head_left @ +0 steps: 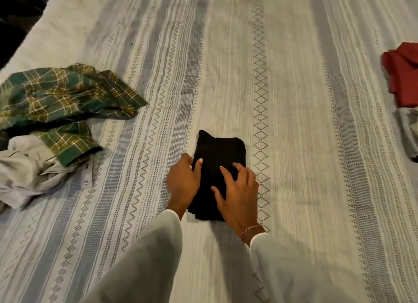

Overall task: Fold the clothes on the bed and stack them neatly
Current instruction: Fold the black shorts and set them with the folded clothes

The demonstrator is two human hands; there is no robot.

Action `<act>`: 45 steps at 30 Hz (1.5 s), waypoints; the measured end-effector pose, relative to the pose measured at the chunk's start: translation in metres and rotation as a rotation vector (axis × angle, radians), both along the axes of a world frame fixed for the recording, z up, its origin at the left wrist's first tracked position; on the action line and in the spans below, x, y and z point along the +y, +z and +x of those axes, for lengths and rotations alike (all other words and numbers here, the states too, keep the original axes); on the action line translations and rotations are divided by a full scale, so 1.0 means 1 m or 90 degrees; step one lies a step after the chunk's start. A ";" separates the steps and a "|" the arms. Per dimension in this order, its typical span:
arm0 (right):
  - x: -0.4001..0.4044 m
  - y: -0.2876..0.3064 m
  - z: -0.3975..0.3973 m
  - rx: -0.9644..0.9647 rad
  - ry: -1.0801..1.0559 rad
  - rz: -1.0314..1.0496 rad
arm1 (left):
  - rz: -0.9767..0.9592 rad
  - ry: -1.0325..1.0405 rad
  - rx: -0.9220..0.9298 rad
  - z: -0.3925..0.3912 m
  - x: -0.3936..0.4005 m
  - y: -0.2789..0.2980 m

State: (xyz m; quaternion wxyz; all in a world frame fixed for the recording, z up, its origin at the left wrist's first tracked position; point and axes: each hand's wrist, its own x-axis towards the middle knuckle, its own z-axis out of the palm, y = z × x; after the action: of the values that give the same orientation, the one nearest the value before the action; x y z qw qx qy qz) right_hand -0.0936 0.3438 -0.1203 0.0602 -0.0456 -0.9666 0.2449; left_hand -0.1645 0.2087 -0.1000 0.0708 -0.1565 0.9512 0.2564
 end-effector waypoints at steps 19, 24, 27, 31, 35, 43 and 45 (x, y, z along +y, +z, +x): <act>0.073 0.022 -0.015 -0.299 -0.209 -0.749 | 0.435 0.064 -0.238 0.006 0.043 0.022; 0.134 0.044 0.011 -0.262 -0.185 -0.704 | 0.438 -0.010 -0.222 0.019 0.102 0.037; 0.187 0.059 0.028 -0.222 -0.215 -0.662 | 0.480 -0.061 -0.209 0.029 0.157 0.051; 0.279 0.080 0.056 -0.178 -0.262 -0.600 | 0.495 -0.103 -0.189 0.049 0.255 0.067; 0.363 0.096 0.081 -0.153 -0.290 -0.575 | 0.529 -0.139 -0.182 0.070 0.343 0.077; 0.563 0.143 0.124 -0.179 -0.256 -0.420 | 0.678 -0.155 -0.208 0.122 0.524 0.103; 0.601 0.149 0.126 -0.190 -0.227 -0.388 | 0.696 -0.159 -0.213 0.130 0.552 0.107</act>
State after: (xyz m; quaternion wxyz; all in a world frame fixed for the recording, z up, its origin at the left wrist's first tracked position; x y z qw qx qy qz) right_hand 0.0325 0.9446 0.0290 -0.0558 -0.2638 -0.8246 0.4973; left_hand -0.0346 0.7606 0.0068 0.3204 -0.0222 0.6681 0.6712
